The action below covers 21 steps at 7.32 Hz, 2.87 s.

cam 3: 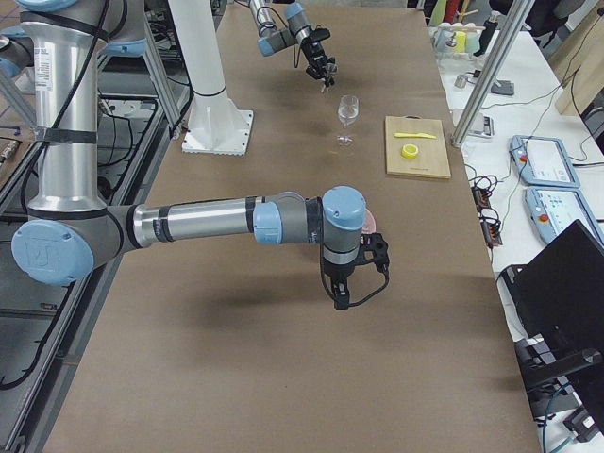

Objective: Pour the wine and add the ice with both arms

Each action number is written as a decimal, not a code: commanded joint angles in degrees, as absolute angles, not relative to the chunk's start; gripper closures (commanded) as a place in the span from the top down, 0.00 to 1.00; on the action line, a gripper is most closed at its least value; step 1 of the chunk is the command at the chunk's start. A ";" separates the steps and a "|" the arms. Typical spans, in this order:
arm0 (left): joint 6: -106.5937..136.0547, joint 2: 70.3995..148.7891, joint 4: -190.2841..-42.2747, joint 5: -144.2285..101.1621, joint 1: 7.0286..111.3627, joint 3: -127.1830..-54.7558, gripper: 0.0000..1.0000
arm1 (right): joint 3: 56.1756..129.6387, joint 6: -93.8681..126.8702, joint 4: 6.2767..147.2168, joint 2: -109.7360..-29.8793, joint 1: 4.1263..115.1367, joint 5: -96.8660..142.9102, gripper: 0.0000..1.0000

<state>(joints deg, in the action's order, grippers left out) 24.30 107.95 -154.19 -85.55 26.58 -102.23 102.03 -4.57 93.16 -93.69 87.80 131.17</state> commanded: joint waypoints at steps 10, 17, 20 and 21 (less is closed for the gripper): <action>18.37 117.94 -129.04 -97.38 32.52 -102.39 0.00 | 102.04 -4.13 93.16 -93.69 87.80 131.40 1.00; 13.63 123.92 -112.36 -97.82 32.43 -103.80 0.00 | 101.95 -4.13 93.16 -93.78 87.89 131.40 1.00; 10.47 126.99 -103.30 -97.30 32.43 -104.94 0.00 | 101.95 -4.13 93.16 -93.87 87.89 131.40 1.00; 9.85 128.13 -101.10 -97.12 32.43 -104.94 0.00 | 101.95 -4.13 93.16 -93.87 87.89 131.40 1.00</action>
<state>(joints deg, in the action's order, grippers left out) 10.79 126.76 -104.27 -97.33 32.43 -104.78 101.95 -4.13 93.16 -93.85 87.89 131.40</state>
